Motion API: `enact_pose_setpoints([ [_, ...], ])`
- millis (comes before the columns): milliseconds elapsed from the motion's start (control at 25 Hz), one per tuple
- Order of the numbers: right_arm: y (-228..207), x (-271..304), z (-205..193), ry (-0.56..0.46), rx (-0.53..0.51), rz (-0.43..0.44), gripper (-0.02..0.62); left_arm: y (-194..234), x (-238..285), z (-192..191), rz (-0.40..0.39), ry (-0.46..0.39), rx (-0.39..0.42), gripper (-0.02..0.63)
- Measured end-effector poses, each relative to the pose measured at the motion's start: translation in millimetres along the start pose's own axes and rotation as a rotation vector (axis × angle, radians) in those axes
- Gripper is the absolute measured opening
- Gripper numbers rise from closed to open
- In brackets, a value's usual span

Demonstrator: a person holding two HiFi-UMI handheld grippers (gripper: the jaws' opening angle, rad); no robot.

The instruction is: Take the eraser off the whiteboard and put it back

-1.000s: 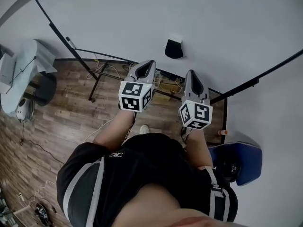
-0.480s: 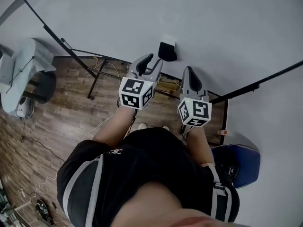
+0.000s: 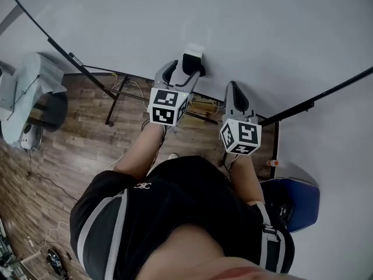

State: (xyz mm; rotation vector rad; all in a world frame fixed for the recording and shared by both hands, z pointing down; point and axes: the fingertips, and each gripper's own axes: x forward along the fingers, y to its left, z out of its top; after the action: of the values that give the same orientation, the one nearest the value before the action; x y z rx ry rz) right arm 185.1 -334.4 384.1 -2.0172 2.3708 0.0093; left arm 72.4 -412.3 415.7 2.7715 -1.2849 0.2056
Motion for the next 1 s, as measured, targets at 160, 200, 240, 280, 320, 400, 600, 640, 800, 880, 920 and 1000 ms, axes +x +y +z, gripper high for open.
enact_pose_setpoints([
  [160, -11, -2, -5, 0.004, 0.001, -0.028, 0.005, 3, 11, -2, 0.008, 0.012, -0.001, 0.279],
  [200, -13, -3, -7, 0.008, 0.003, -0.033, 0.005, 3, 13, -2, 0.023, 0.007, 0.002, 0.279],
  [240, -16, -5, -8, 0.011, 0.005, -0.037, 0.005, 3, 14, -1, 0.039, 0.002, 0.005, 0.279],
  [280, -19, -6, -9, 0.012, 0.006, -0.04, 0.005, 2, 15, -1, 0.054, -0.002, 0.005, 0.279],
  [320, -21, -8, -9, 0.013, 0.006, -0.044, 0.005, 2, 15, -1, 0.066, -0.004, 0.0, 0.279],
  [400, -27, -9, -10, 0.015, 0.005, -0.052, 0.005, 3, 18, -2, 0.079, -0.004, -0.015, 0.274],
  [600, -43, -15, -15, 0.026, 0.02, -0.078, 0.005, 3, 22, -3, 0.095, -0.005, -0.03, 0.235],
  [640, -44, -15, -16, 0.027, 0.023, -0.08, 0.005, 4, 22, -3, 0.099, -0.004, -0.031, 0.233],
  [800, -46, -15, -19, 0.03, 0.032, -0.073, 0.005, 2, 21, -4, 0.097, -0.002, -0.052, 0.228],
  [880, -45, -15, -19, 0.027, 0.038, -0.063, 0.005, 2, 18, -2, 0.107, -0.014, -0.063, 0.198],
  [920, -44, -14, -19, 0.023, 0.04, -0.055, 0.005, 3, 16, 1, 0.115, -0.026, -0.067, 0.199],
  [1000, -41, -12, -16, 0.017, 0.041, -0.04, 0.005, 6, 11, 6, 0.127, -0.044, -0.074, 0.199],
])
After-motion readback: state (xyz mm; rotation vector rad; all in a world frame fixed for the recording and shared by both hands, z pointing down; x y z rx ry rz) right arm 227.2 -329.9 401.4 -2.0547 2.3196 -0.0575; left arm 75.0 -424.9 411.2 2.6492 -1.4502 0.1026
